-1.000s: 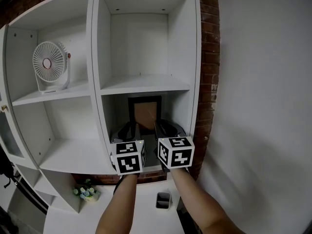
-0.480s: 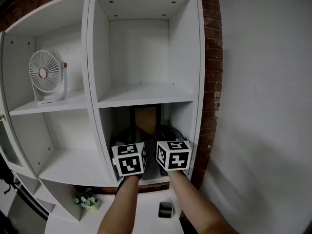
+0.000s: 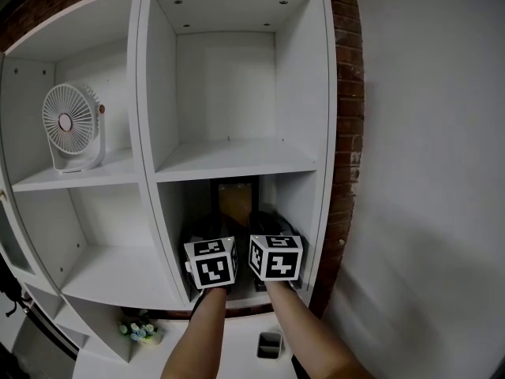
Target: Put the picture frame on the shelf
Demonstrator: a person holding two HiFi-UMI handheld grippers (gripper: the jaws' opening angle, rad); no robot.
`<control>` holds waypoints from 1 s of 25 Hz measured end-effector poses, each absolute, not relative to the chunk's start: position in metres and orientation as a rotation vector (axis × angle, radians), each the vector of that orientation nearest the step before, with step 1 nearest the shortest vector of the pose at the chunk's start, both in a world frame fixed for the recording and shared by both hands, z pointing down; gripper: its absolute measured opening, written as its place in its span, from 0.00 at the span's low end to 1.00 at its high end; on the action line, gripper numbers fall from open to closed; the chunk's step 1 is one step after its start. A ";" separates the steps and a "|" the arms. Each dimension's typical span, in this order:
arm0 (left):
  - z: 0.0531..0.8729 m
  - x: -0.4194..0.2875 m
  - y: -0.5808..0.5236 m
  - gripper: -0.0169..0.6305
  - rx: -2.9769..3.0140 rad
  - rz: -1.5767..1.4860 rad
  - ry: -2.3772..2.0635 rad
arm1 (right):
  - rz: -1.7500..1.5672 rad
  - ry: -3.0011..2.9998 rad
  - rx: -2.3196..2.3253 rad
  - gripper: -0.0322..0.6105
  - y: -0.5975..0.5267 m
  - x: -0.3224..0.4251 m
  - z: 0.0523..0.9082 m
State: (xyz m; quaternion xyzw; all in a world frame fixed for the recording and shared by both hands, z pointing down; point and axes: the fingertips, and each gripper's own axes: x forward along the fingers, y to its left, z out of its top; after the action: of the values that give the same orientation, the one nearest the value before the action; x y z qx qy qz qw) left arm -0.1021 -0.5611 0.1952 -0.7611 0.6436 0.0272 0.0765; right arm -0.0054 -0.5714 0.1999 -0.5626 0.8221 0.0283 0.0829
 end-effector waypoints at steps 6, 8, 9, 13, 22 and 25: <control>0.205 -0.102 -0.574 0.16 -2.298 0.034 1.959 | 0.027 2.477 -1.683 0.16 -0.586 -0.006 0.210; 0.206 -0.104 -0.577 0.16 -2.295 0.045 1.967 | 0.030 2.481 -1.682 0.16 -0.589 -0.007 0.211; 0.207 -0.105 -0.579 0.16 -2.293 0.049 1.970 | 0.033 2.482 -1.682 0.16 -0.591 -0.008 0.211; 0.210 -0.107 -0.588 0.16 -2.292 0.056 1.975 | 0.036 2.486 -1.690 0.16 -0.598 -0.010 0.211; 0.230 -0.111 -0.611 0.16 -2.386 -0.036 2.043 | -0.126 2.573 -1.721 0.16 -0.622 -0.013 0.233; 0.235 -0.111 -0.615 0.16 -2.413 -0.079 2.051 | -0.139 2.594 -1.755 0.16 -0.625 -0.013 0.237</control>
State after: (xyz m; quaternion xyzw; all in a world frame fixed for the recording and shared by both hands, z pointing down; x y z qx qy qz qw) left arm -0.1106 -0.6146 0.2347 -0.7617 0.6473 -0.0248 -0.0131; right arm -0.0127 -0.6254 0.2369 -0.5597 0.8275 -0.0442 0.0033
